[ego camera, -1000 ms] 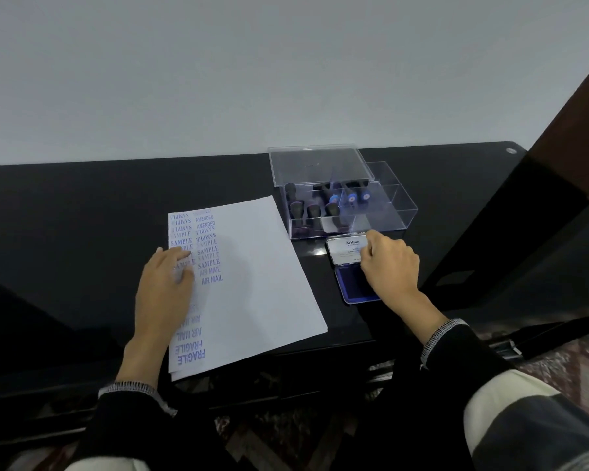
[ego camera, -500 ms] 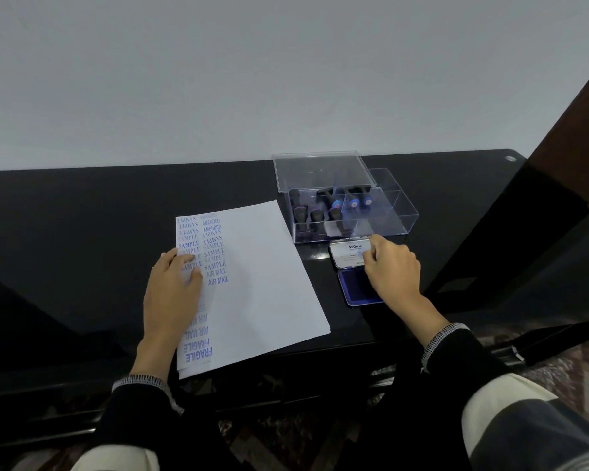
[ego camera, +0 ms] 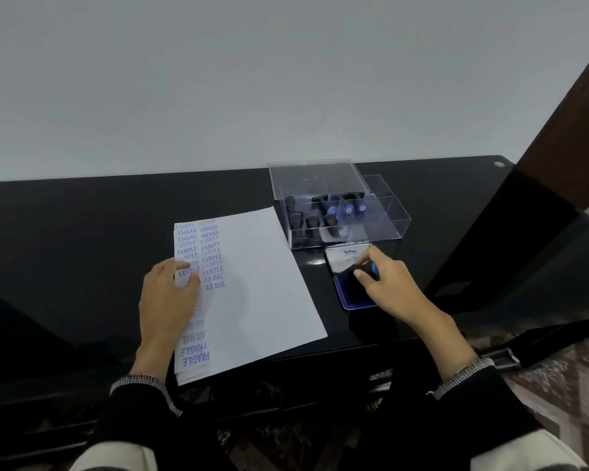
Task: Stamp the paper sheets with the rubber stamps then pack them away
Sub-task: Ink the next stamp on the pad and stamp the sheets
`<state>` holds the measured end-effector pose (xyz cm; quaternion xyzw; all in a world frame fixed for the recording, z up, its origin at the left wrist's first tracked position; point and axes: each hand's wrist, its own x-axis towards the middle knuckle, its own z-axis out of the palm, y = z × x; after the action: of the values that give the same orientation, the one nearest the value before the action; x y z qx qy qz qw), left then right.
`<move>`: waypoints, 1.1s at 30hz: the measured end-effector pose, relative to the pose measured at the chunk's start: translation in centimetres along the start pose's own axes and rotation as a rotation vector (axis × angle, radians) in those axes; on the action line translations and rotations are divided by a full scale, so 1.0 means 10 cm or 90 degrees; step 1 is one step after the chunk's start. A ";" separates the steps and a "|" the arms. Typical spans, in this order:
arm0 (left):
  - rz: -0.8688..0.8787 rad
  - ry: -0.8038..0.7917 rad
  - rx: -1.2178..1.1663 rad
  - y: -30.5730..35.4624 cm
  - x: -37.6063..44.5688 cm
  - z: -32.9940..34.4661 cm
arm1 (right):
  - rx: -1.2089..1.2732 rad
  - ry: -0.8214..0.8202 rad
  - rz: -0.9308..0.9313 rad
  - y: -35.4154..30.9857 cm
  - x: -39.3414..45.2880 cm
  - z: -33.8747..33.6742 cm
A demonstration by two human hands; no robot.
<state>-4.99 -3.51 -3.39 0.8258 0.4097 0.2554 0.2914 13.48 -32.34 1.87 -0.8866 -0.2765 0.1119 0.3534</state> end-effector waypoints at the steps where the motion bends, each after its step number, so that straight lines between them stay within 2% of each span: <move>1: 0.003 0.000 -0.001 0.00 0.00 0.00 | -0.034 -0.016 -0.010 -0.02 0.00 -0.01; 6: 0.007 0.001 -0.005 -0.01 0.01 0.00 | -0.151 -0.102 -0.033 -0.14 0.04 -0.06; 12: 0.006 0.003 -0.003 -0.02 0.02 0.00 | -0.184 -0.156 -0.009 -0.22 0.05 -0.04; 22: 0.004 0.000 -0.003 -0.02 0.02 0.00 | -0.257 -0.104 -0.035 -0.18 0.03 0.07; 33: 0.012 -0.005 0.006 -0.02 -0.01 0.00 | -0.244 -0.129 0.008 -0.24 0.13 0.12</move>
<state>-5.13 -3.51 -3.58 0.8319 0.4021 0.2527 0.2869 13.09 -29.50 2.62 -0.9235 -0.3215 0.1478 0.1481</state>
